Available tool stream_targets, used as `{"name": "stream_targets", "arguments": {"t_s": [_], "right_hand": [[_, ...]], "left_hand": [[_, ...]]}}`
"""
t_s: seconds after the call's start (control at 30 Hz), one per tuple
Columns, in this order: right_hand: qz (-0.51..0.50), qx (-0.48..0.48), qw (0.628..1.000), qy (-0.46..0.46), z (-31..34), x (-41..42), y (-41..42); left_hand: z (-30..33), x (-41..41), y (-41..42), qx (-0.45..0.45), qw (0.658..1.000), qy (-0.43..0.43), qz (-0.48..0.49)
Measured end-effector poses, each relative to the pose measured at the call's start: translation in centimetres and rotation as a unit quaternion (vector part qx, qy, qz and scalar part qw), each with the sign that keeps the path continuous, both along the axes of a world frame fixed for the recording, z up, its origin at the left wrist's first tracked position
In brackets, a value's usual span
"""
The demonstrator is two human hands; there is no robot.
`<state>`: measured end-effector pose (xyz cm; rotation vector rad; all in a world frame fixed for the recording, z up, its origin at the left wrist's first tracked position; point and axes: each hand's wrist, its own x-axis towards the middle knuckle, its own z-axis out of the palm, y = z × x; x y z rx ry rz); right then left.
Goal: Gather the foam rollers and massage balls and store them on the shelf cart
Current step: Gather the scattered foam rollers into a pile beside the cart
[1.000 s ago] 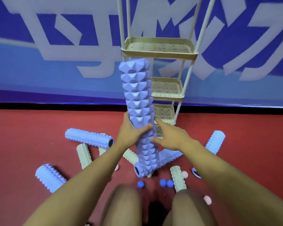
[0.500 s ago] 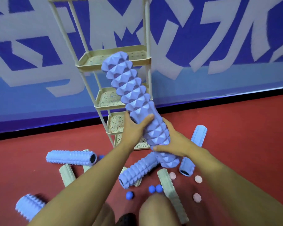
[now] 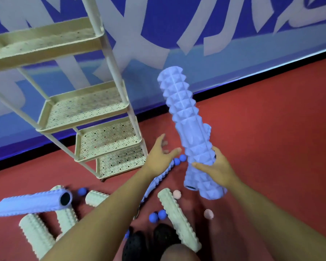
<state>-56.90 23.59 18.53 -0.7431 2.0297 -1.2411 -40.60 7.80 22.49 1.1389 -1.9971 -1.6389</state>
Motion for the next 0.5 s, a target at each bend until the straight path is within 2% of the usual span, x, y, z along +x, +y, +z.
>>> {"name": "stream_targets", "arguments": {"t_s": [0.07, 0.17, 0.23, 0.4, 0.5], "right_hand": [[-0.064, 0.022, 0.998, -0.005, -3.2, -2.5, 0.3], [-0.144, 0.057, 0.988, -0.012, -8.3, -5.9, 0.2], [-0.198, 0.073, 0.977, -0.015, -10.2, -7.0, -0.2], [-0.231, 0.134, 0.964, -0.011, -14.8, -9.4, -2.0], [-0.238, 0.167, 0.957, -0.009, -17.2, -10.8, -3.4]], "left_hand": [[-4.3, -1.2, 0.0, 0.016, 0.997, -0.069, 0.021], [-13.5, -3.3, -0.7, -0.005, 0.993, -0.111, 0.048], [-18.6, -5.2, -1.0, 0.002, 0.986, -0.164, 0.026], [-24.8, -9.4, -1.4, 0.027, 0.969, -0.240, -0.048], [-31.0, -11.5, -2.7, 0.056, 0.955, -0.284, -0.068]]}}
